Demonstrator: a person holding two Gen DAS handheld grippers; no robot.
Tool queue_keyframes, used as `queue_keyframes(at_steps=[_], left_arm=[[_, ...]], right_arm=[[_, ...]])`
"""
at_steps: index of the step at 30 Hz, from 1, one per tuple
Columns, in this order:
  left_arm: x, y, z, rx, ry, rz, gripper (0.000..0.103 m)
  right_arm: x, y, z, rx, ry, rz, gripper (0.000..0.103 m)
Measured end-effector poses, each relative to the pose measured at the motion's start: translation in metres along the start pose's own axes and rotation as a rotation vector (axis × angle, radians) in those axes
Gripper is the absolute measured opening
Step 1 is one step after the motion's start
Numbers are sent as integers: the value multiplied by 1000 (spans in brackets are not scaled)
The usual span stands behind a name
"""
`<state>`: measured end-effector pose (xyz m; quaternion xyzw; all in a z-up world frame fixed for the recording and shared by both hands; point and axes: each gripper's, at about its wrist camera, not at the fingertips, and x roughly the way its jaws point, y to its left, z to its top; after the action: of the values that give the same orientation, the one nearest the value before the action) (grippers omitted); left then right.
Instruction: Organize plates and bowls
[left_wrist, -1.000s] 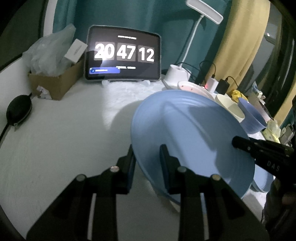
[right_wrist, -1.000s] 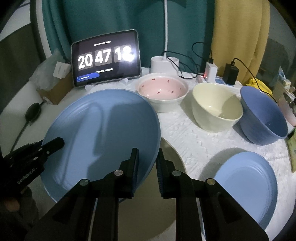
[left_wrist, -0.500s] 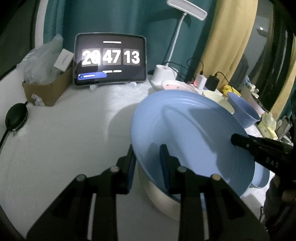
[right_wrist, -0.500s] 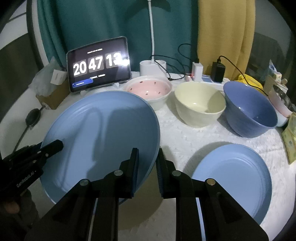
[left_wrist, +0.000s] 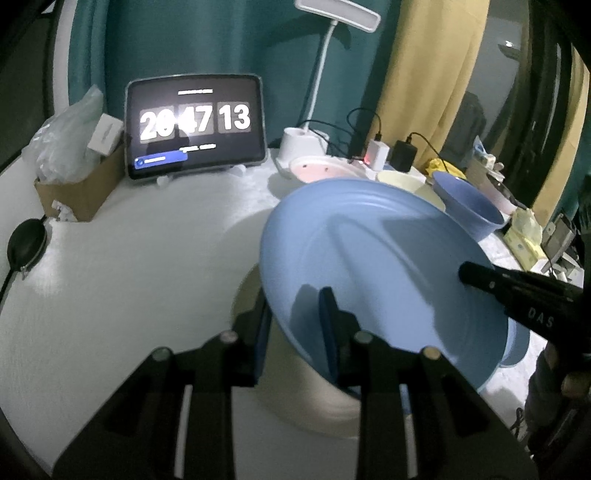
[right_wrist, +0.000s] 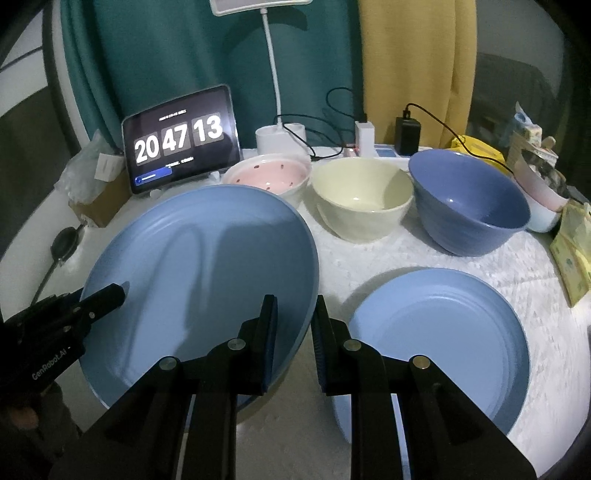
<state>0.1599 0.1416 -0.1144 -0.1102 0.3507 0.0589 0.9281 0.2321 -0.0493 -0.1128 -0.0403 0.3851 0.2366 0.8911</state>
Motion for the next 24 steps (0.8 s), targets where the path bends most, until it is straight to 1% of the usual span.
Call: queue_keyframes(at_steps=[10,24], left_arm=[[1,-26,-5,23,4,-11,27],[8,-68,-9,89,23,-27,27]], right_arm=[[-11,-23,-9,23,-9,-7,20],[-23,-63,-23,87,-19,-20,20]])
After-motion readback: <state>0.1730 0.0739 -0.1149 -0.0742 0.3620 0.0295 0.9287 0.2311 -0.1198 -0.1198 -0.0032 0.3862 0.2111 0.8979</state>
